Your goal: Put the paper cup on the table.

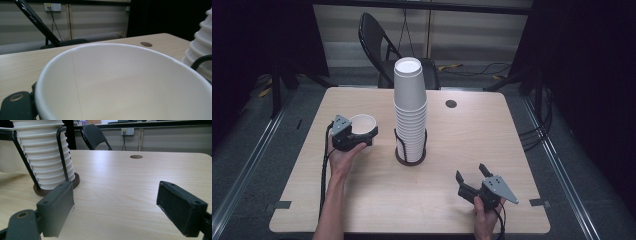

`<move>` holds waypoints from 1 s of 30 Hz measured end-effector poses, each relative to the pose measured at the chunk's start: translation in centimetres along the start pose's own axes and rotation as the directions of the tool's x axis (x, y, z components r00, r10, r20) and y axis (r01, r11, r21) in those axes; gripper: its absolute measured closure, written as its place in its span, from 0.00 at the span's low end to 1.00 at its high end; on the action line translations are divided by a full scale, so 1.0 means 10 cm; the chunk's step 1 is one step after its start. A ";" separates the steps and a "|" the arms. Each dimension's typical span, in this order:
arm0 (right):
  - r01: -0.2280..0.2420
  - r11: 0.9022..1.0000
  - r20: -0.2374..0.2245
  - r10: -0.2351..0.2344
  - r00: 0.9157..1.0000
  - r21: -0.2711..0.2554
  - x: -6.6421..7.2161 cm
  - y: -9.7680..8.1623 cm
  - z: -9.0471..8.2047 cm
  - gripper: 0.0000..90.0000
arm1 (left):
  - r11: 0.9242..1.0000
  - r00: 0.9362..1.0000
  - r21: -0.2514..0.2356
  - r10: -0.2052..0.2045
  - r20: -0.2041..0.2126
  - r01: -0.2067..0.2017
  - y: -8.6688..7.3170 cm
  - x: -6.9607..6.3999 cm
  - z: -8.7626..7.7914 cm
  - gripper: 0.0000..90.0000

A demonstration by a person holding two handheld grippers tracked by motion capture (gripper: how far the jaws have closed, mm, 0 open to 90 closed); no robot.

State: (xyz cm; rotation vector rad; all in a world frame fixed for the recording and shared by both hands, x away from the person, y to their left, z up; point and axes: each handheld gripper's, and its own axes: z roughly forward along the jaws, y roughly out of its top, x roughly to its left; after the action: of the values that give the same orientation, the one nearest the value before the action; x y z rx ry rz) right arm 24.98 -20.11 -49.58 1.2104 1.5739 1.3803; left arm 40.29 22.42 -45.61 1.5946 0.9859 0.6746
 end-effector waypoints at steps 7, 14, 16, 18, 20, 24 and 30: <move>0.001 1.000 -0.013 -0.001 1.000 0.005 -0.01 0.00 0.01 0.15 | 0.999 1.000 0.046 -0.008 -0.028 0.009 -0.09 0.09 0.03 0.11; 0.003 1.000 -0.019 -0.003 1.000 0.012 0.00 0.00 0.01 0.16 | 0.999 0.999 0.048 -0.021 -0.042 0.023 -0.17 0.13 0.00 0.11; 0.003 1.000 -0.020 -0.003 1.000 0.013 0.00 0.00 0.01 0.16 | 0.997 0.999 0.069 -0.017 -0.047 0.020 -0.18 0.12 0.00 0.11; 0.005 1.000 -0.021 -0.004 1.000 0.018 -0.01 0.01 0.02 0.16 | 0.997 0.998 0.081 -0.005 -0.055 0.010 -0.19 0.11 0.00 0.11; 0.004 1.000 -0.025 -0.004 1.000 0.018 0.00 0.01 0.02 0.16 | 0.996 0.998 0.093 -0.009 -0.062 0.014 -0.19 0.12 0.01 0.11; 0.003 1.000 -0.031 -0.003 1.000 0.018 -0.01 0.01 0.02 0.16 | 0.989 0.997 0.145 0.003 -0.077 0.008 -0.23 0.12 0.03 0.14; 0.007 1.000 -0.043 -0.006 0.999 0.028 0.00 0.01 0.02 0.17 | 0.986 0.996 0.169 0.031 -0.086 -0.016 -0.25 0.11 0.03 0.15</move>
State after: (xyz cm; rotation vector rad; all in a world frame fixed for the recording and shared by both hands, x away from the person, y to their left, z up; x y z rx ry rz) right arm 25.20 -20.06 -49.54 1.1989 1.6304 1.3929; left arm 40.44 23.43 -48.21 1.7375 1.1149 0.6983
